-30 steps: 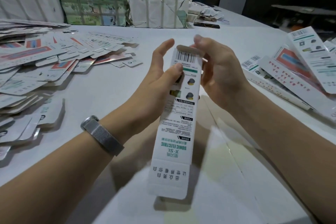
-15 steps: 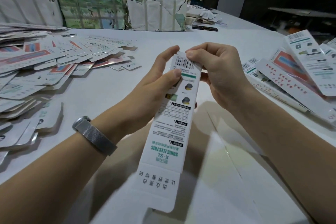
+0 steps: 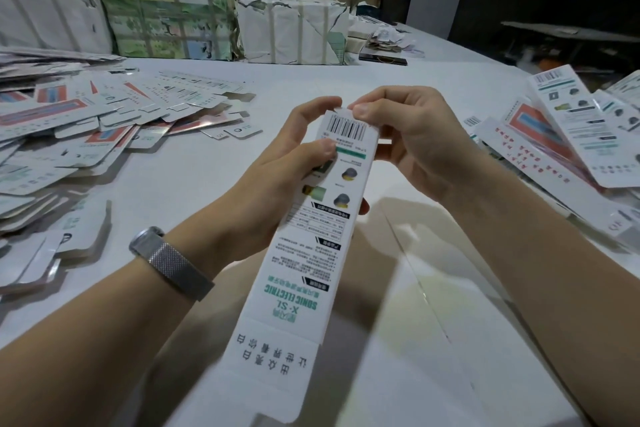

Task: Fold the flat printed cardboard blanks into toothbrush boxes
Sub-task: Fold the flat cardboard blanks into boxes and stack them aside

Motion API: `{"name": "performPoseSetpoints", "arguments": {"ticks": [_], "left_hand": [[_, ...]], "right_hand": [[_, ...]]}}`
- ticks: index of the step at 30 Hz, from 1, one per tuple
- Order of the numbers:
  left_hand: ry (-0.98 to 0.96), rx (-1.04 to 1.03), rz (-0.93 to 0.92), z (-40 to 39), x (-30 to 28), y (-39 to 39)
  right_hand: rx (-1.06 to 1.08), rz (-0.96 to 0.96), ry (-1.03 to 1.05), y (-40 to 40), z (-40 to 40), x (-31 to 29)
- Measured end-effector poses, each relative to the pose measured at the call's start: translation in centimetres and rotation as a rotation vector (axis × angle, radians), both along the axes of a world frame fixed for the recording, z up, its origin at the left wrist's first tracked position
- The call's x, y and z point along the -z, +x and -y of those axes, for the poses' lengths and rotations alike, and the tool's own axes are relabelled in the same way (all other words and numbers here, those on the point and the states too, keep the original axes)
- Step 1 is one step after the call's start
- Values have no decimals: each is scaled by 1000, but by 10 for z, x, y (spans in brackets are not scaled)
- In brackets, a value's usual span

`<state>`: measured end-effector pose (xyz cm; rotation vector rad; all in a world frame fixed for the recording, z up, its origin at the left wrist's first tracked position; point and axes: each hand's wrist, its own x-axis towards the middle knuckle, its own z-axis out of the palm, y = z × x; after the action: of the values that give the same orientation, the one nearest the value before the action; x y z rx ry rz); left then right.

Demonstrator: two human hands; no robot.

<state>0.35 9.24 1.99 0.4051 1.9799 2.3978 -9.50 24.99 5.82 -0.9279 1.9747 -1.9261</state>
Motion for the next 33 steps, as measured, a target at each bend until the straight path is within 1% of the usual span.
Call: {"name": "performPoseSetpoints", "arguments": {"ticks": [2, 4, 8, 13, 17, 18, 20, 22, 24, 25, 27, 28, 29, 31, 32, 33], "left_hand": [[15, 28, -7, 0, -1, 0], [-4, 6, -28, 0, -2, 1], [-64, -85, -90, 1, -2, 1], [-24, -212, -126, 4, 0, -2], [-82, -336, -229, 0, 2, -6], [-99, -363, -268, -2, 1, -8], [-94, -351, -315, -4, 1, -11], [-72, -314, -300, -1, 1, -10], [-50, -326, -280, 0, 0, -11], [-51, -375, -280, -3, -2, -14], [-145, -527, -308, -5, 0, -22], [-193, -528, -371, -2, 9, -20], [-203, -485, -417, -2, 16, -17], [-84, -406, -378, -2, 21, -23], [-14, -380, -313, -3, 15, -28], [16, -362, -248, -2, 15, -29]], "right_hand": [[-22, -2, 6, -2, -3, -2], [-52, -29, 14, -2, -4, -2], [-63, -41, -14, -1, -3, 1], [-48, -65, -35, 7, 7, 6], [-61, -57, -28, 15, 13, 8], [-36, -87, -10, 17, 14, 8], [79, -219, 54, 19, 16, 9], [177, -374, 120, 21, 16, 9], [167, -474, 214, 23, 17, 11], [144, -499, 268, 24, 17, 11], [132, -505, 345, 25, 18, 11], [143, -490, 360, 26, 18, 9], [156, -468, 368, 26, 17, 7], [176, -446, 392, 27, 16, 3], [184, -453, 414, 28, 15, 1], [183, -462, 438, 30, 16, 1]]}}
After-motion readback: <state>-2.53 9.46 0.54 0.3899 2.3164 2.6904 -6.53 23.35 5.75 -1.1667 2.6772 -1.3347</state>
